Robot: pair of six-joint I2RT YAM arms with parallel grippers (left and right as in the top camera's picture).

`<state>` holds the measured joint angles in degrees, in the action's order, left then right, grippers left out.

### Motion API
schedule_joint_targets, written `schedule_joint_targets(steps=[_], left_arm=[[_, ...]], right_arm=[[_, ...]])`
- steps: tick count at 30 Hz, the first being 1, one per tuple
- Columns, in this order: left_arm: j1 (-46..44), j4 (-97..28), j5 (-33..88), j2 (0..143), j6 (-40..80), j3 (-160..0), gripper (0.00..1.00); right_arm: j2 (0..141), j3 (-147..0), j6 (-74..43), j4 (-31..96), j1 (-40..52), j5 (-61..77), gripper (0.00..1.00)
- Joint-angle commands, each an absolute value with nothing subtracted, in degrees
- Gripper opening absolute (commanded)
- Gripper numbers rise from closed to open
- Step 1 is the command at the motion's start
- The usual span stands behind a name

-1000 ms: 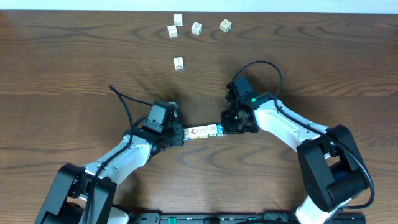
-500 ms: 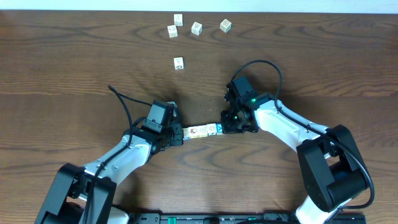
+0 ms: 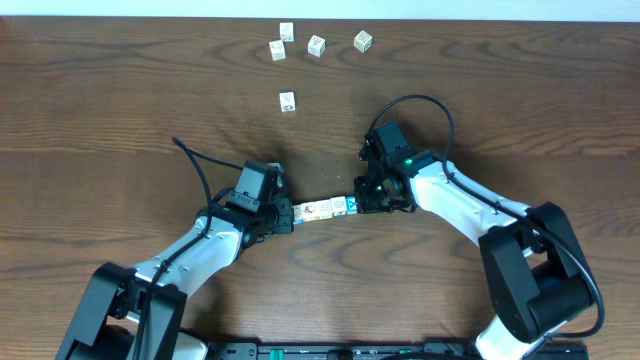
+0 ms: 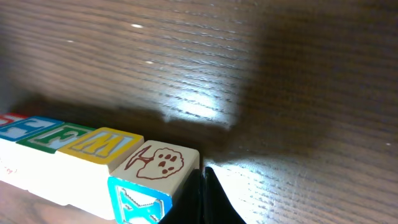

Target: Lift 5 blocks

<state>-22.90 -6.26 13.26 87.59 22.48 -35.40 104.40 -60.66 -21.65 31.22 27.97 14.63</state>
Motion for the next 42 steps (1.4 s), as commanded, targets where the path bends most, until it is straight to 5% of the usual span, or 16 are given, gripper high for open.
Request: schedule_joint_targets(steps=[1,42], left_arm=[[-24.4,-5.1,24.0,86.7,21.7,-37.4,0.07],[-24.4,-5.5,25.8,79.2,21.8,-38.0,0.07]], right_arm=[[100.9,-61.4,-19.7,29.5,30.1,29.5,0.01],[99.9,-61.4,-19.7,29.0,30.1,33.0,0.01]])
